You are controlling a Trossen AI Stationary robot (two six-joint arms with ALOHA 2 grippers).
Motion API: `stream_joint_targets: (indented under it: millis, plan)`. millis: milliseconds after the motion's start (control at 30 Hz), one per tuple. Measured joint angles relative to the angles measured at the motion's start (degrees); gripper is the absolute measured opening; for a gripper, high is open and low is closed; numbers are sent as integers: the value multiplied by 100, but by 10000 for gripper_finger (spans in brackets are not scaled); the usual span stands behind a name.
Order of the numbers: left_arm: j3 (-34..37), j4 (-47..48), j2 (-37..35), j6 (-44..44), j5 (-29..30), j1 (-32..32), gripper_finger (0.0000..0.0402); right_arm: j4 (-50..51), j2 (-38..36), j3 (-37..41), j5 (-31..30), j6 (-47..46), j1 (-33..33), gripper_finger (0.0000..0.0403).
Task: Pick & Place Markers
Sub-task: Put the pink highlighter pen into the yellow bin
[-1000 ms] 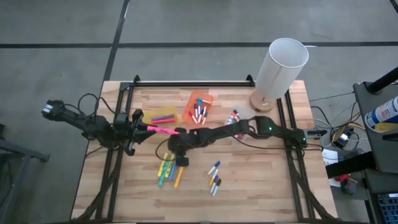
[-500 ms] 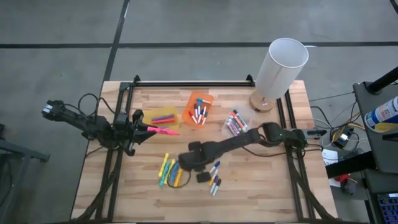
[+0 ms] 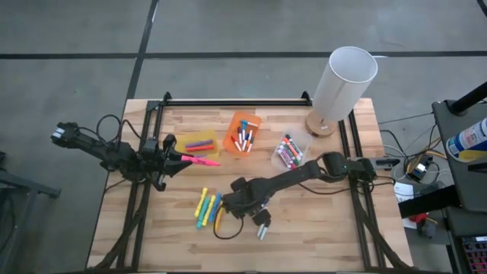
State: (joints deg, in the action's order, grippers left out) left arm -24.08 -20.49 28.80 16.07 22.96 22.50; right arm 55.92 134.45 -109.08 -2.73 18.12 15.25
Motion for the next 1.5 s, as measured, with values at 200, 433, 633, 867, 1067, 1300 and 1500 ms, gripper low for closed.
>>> stream_joint_targets:
  millis: [200, 433, 633, 867, 1067, 1300, 1500]
  plan:
    - [0, 13, 18, 5, 0, 0, 69, 401, 0, -81, -767, 209, 86, 191]
    - [0, 62, 47, -15, -1, 0, 69, 1211, -7, -738, -1154, 5, 356, 189]
    - [0, 109, 50, -19, -42, 0, 69, 1331, -7, -1192, -1224, -847, 511, 180]
    - [0, 114, 50, 5, -103, 0, 69, 1123, -15, -1099, -281, -1837, 476, 176]
    - [0, 116, 50, 33, -129, 0, 69, 699, 4, -589, -364, -2077, 427, 177]
    - [0, 117, 50, 35, -129, 0, 69, 588, 2, -333, -641, -2330, 274, 172]
    - [0, 133, 50, 33, -129, 0, 69, 284, 2, -40, -627, -2177, 158, 171]
